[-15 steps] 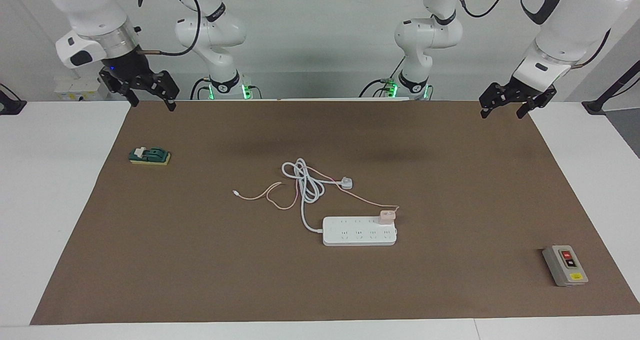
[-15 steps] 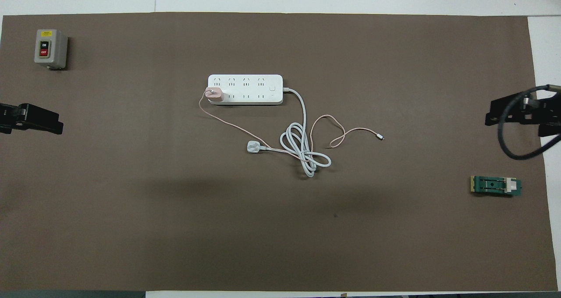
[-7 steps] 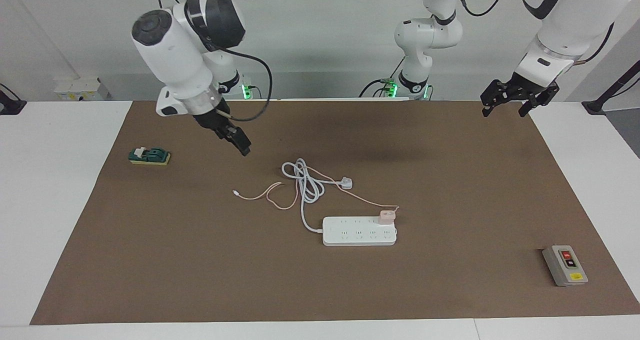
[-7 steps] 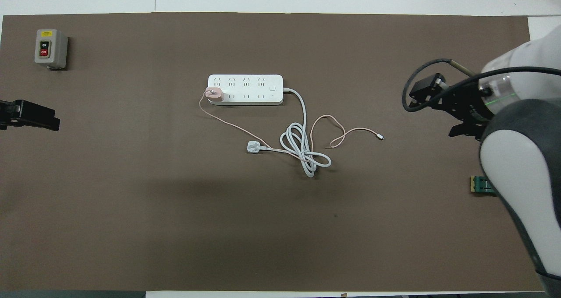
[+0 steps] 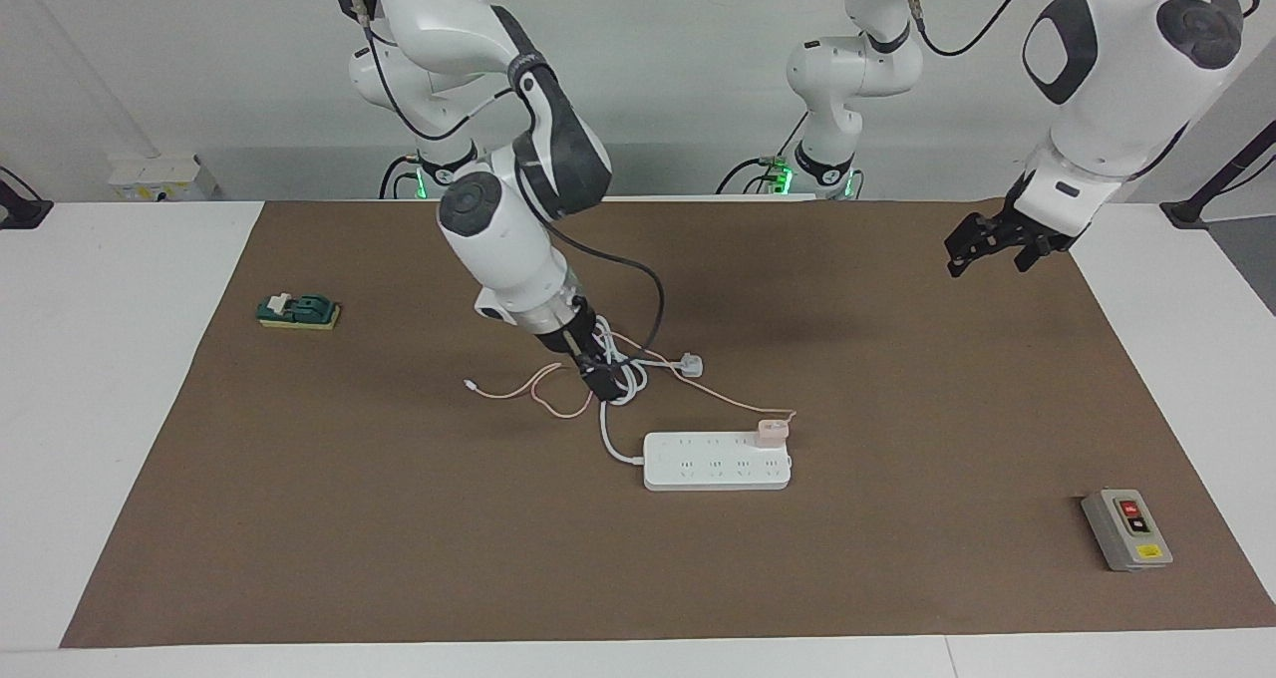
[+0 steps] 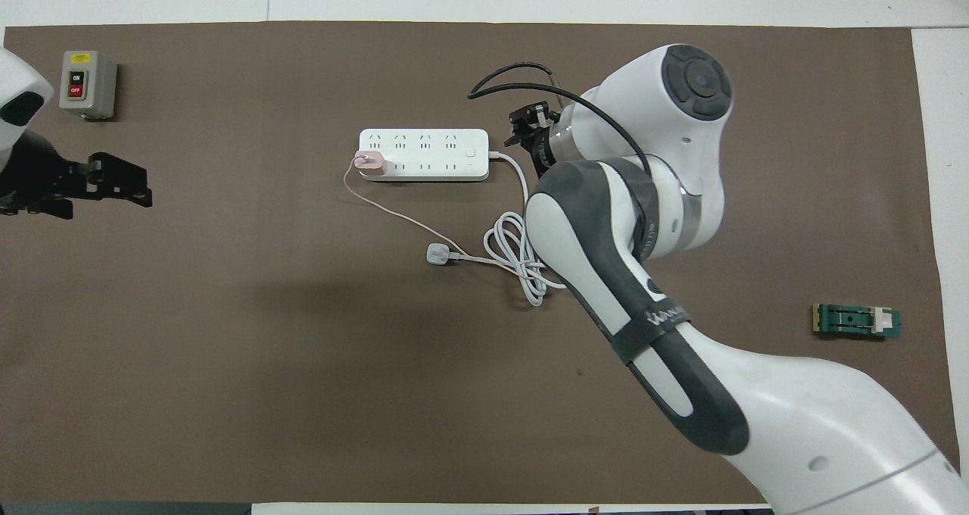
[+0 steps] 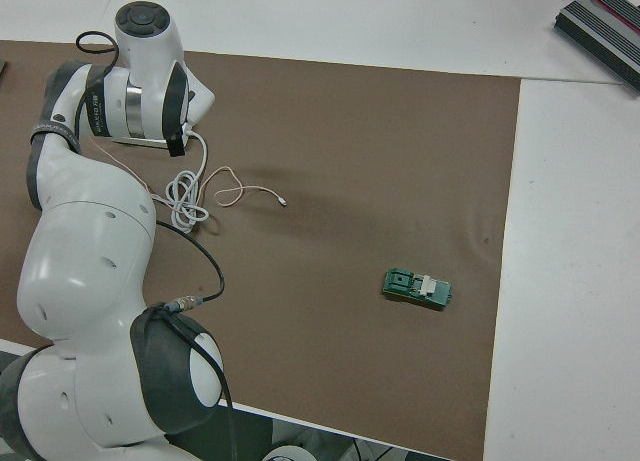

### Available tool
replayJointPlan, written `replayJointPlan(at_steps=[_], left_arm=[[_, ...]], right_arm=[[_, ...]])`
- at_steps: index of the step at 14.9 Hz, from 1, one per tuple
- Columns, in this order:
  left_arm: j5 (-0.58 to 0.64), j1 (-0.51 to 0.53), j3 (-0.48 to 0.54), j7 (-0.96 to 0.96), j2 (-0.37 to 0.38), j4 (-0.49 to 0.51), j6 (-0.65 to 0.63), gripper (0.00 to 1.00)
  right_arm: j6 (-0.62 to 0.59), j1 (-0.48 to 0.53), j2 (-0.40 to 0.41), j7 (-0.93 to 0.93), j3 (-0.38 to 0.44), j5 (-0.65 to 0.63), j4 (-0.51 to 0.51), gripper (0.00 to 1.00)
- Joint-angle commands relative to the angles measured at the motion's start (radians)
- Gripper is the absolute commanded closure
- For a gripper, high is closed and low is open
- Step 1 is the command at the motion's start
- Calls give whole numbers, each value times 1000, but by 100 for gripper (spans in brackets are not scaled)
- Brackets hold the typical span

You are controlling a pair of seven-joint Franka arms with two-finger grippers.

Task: Unplug charger and place it aside
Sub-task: 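Move the right gripper to the power strip while the left gripper approaches, then grasp the pink charger with the left gripper while the right gripper holds the strip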

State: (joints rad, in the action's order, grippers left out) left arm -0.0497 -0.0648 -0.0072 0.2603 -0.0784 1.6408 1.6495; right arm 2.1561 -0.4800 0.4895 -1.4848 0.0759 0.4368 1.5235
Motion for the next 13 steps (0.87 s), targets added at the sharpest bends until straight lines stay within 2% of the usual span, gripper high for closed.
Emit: replayJointPlan(at_steps=[1, 4, 5, 8, 10, 12, 13], left_arm=[[-82, -35, 9, 447, -53, -30, 87, 0], [-82, -73, 10, 794, -151, -120, 41, 0], [-82, -104, 13, 936, -181, -136, 43, 0], [-143, -104, 15, 1305, -230, -145, 148, 0], [-125, -147, 18, 1413, -305, -188, 173, 0], [-17, -226, 27, 1523, -395, -260, 165, 0], [-10, -231, 29, 1581, -450, -310, 164, 0]], right_arm=[[60, -6, 125, -51, 4, 167, -101, 0], [67, -3, 176, -49, 4, 275, -120, 0], [56, -3, 217, -51, 4, 325, -164, 0], [53, -23, 280, -52, 4, 332, -212, 0], [57, -25, 308, -51, 4, 333, -230, 0], [59, -25, 346, -51, 2, 335, -270, 0], [59, -26, 354, -49, 2, 335, -278, 0]])
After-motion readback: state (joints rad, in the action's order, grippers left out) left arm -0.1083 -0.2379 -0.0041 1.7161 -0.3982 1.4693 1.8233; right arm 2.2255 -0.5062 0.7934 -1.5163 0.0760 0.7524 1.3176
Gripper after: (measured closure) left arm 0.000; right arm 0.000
